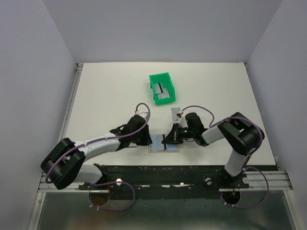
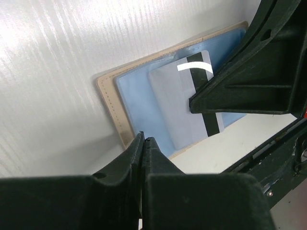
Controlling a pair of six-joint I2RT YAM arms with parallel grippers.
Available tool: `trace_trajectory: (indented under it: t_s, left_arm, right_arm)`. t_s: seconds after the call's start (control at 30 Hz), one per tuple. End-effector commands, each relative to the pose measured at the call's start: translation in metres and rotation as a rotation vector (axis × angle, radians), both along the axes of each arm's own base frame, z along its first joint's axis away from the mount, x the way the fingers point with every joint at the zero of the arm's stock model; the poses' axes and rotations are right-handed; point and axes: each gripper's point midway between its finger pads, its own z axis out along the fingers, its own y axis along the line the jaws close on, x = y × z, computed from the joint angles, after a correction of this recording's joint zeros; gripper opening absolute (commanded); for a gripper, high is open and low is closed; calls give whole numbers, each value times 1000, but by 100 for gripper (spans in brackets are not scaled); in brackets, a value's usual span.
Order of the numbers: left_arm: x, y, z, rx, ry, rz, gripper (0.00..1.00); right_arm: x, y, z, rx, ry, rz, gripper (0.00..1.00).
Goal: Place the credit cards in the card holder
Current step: Insert the credit card into the card holder.
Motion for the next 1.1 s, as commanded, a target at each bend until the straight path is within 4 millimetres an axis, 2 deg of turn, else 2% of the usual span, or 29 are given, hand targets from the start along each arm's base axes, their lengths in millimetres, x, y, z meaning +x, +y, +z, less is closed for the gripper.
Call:
trace_trajectory:
  t_s: [0.0, 0.2, 0.6, 0.73, 1.07]
  left_arm:
    - [1, 9, 0, 39, -16, 12, 11]
    - [-3, 17, -12, 65, 0, 28, 17]
    - [3, 24, -16, 78, -6, 55, 35]
    - [1, 23, -21, 76, 8, 49, 35]
    - [-3, 17, -30, 52, 31, 26, 21]
  right_arm:
    - [-9, -11, -26, -90, 47, -26, 1]
    - [-9, -11, -25, -90, 45, -26, 0]
    - [-10, -13, -27, -99, 50, -22, 0]
    - [-11, -13, -28, -104, 50, -21, 1]
    - [-6, -6, -25, -100, 52, -24, 1]
